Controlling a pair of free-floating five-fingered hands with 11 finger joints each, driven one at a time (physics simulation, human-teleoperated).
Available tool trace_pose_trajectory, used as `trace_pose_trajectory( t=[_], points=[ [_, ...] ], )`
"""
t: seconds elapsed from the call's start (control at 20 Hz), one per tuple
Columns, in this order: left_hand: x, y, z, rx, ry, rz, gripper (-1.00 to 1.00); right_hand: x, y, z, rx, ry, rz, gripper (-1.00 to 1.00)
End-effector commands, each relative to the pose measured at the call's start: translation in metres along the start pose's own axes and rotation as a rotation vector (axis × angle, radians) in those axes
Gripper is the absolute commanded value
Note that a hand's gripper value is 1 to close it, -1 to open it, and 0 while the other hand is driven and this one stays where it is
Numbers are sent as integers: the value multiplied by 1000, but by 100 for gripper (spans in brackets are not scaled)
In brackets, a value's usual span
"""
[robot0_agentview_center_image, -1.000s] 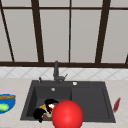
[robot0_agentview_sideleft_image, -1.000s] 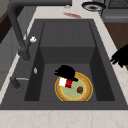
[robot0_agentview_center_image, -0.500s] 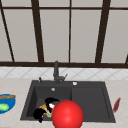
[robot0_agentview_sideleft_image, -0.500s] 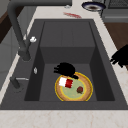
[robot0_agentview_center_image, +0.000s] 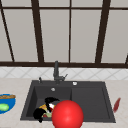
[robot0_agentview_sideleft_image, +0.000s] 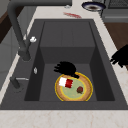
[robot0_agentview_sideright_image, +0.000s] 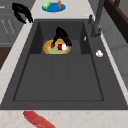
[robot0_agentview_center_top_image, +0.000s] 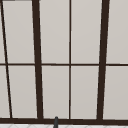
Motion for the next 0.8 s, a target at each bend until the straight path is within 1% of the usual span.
trace_pose_trajectory(
  t=[0.0, 0.2, 0.35, 0.5, 0.65, 0.75],
  points=[
    [0, 0, 0, 0, 0, 0, 0, -1, -1, 4, -4, 0, -3, -100],
    [0, 0, 0, 0, 0, 0, 0, -6, 10, 24, -39, -13, -13, -100],
    [0, 0, 0, 0, 0, 0, 0, -1, 11, 35, -28, 3, -11, -100],
    [0, 0, 0, 0, 0, 0, 0, -1, 18, 51, -32, 6, -11, -100],
    [0, 0, 0, 0, 0, 0, 0, 10, 32, 64, -60, 12, -10, -100],
    [0, 0, 0, 0, 0, 0, 0, 18, 38, 69, -77, 28, -7, -100]
  ],
)
